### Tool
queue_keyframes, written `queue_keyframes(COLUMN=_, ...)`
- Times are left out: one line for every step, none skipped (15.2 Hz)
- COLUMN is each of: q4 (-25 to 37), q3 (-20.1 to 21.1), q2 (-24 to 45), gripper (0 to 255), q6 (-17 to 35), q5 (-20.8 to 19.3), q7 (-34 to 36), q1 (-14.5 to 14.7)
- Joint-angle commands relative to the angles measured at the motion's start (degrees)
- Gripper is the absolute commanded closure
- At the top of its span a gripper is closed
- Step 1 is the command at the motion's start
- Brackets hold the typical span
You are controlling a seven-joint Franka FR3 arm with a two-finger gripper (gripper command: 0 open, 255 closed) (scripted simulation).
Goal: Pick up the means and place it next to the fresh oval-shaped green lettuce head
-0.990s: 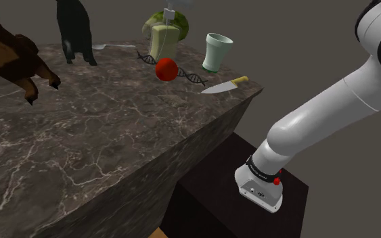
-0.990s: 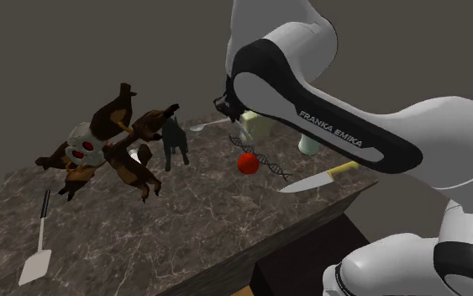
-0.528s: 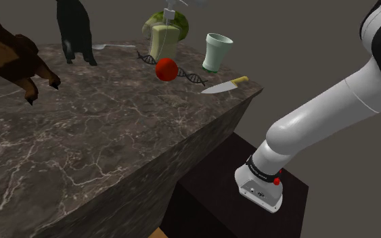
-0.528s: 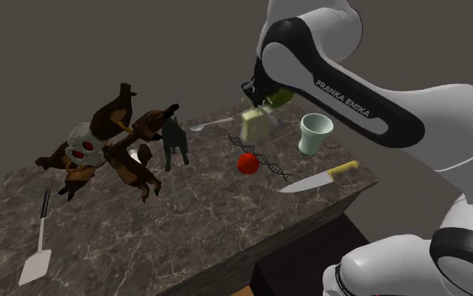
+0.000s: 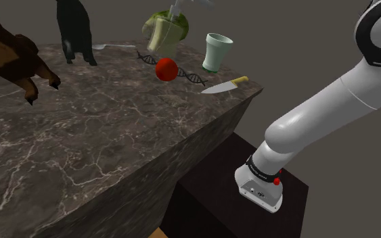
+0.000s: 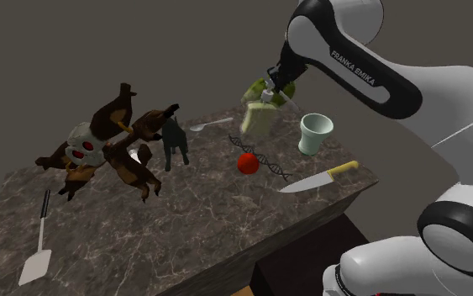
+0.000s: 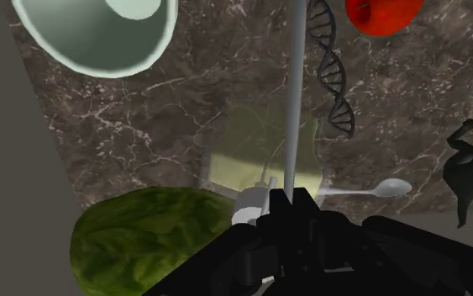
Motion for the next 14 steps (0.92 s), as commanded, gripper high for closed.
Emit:
queue_keyframes(q4=0.1, q3=-1.7, q2=1.2, gripper=255, q6=0.9, q5=0.1, q7=-2.7, q1=-0.9)
queue_keyframes(q4=0.8, q3=-2.5, q2=2.0, gripper=255, q6=0.9, q5=0.1, q7=-3.9, q1=-1.3)
queue_keyframes(q4=1.5, q3=-3.2, q2=2.8, gripper=255, q6=0.8, q5=0.1, q7=-5.1, q1=-1.8)
queue_keyframes(q4=2.4, q3=-4.0, q2=3.7, gripper=255, q6=0.7, q5=0.1, q7=-6.3, q1=-2.2)
queue_keyframes(q4=3.3, q3=-4.7, q2=4.6, gripper=255, q6=0.6, q5=0.2, q7=-7.5, q1=-2.7)
queue_keyframes(q4=4.4, q3=-5.4, q2=5.6, gripper=255, q6=0.5, q5=0.2, q7=-8.7, q1=-3.2)
queue_keyframes(q4=5.6, q3=-6.2, q2=6.7, gripper=255, q6=0.3, q5=0.3, q7=-9.9, q1=-3.7)
queue_keyframes(q4=4.2, q3=-6.2, q2=6.3, gripper=255, q6=1.2, q5=0.4, q7=-10.0, q1=-3.7)
queue_keyframes(q4=2.9, q3=-6.2, q2=5.8, gripper=255, q6=2.1, q5=0.5, q7=-10.1, q1=-3.7)
queue_keyframes(q4=1.7, q3=-6.2, q2=5.4, gripper=255, q6=2.9, q5=0.6, q7=-10.2, q1=-3.7)
queue_keyframes(q4=0.4, q3=-6.3, q2=5.0, gripper=255, q6=3.8, q5=0.6, q7=-10.3, q1=-3.7)
queue_keyframes(q4=-0.8, q3=-6.3, q2=4.7, gripper=255, q6=4.6, q5=0.7, q7=-10.4, q1=-3.7)
queue_keyframes(q4=-2.0, q3=-6.3, q2=4.3, gripper=255, q6=5.4, q5=0.8, q7=-10.5, q1=-3.7)
queue_keyframes(q4=-3.1, q3=-6.3, q2=4.0, gripper=255, q6=6.3, q5=0.8, q7=-10.6, q1=-3.6)
